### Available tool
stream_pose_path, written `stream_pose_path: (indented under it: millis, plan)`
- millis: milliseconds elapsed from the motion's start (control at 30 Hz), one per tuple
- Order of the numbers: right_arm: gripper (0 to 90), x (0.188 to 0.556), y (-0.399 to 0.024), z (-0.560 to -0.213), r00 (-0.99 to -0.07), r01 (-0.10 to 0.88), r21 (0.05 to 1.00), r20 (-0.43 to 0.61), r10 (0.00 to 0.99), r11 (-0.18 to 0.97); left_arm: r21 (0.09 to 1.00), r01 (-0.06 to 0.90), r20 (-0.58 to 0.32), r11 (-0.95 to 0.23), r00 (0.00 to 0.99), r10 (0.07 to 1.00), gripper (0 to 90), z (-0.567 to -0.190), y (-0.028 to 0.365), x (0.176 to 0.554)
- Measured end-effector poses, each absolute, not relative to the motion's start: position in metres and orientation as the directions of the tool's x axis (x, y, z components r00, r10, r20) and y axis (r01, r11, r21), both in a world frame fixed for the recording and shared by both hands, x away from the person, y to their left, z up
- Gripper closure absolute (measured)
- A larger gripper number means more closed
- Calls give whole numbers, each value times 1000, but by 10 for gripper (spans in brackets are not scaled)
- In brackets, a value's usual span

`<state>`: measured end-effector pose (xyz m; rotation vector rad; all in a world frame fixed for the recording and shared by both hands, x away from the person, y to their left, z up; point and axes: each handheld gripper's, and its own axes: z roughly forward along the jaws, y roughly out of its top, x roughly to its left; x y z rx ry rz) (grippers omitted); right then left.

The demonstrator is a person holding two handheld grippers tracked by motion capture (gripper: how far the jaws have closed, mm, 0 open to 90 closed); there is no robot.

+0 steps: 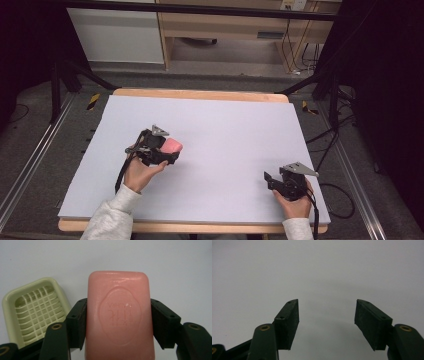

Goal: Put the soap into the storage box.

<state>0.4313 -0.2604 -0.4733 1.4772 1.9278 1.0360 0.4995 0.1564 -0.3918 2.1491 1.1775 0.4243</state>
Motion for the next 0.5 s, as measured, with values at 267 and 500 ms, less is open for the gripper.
stream_pose_path:
  millis: [267,500]
  plan:
    - [364,431,-260,-473,-291,576,809,64,955,121,676,638,-20,-369,516,856,371,-387,165,507]
    - [365,431,-260,-473,-292,573,810,60,954,125,680,651,-28,-338,483,875,371,-386,175,512]
